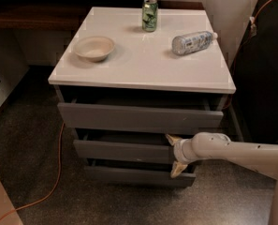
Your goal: Open middle drawer
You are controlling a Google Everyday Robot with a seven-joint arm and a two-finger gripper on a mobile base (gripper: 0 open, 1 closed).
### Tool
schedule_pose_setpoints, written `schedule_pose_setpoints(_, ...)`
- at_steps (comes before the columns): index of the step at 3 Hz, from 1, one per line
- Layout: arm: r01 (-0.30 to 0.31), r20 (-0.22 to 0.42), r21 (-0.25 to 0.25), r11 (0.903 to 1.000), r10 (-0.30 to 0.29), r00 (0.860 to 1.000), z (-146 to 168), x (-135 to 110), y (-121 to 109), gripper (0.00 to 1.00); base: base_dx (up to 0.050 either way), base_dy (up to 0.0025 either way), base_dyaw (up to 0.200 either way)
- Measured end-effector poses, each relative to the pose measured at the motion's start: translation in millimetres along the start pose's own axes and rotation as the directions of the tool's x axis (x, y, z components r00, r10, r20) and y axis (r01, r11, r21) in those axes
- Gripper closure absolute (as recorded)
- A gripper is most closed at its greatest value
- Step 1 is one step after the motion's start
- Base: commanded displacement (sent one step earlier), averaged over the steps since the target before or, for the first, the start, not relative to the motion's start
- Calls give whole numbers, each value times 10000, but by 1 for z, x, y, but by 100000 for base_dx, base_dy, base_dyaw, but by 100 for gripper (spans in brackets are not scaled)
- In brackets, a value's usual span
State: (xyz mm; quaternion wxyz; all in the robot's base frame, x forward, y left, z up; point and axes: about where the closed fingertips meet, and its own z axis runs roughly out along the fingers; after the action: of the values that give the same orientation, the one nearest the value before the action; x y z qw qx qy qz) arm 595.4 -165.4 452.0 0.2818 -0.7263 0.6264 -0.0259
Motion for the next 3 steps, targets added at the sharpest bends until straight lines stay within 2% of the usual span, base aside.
schedule_pose_setpoints(1, -109, 23, 47, 9999, 108, 9999, 11, 6, -3, 0, 0, 0, 0)
schedule_pose_setpoints(2, -200, 48, -29, 9998, 200, 9998, 19, 10, -5, 17, 0, 0, 0)
schedule_pose_setpoints(3, -331, 49, -166, 9993, 332, 9994, 17, 12, 0, 41, 0, 0, 0)
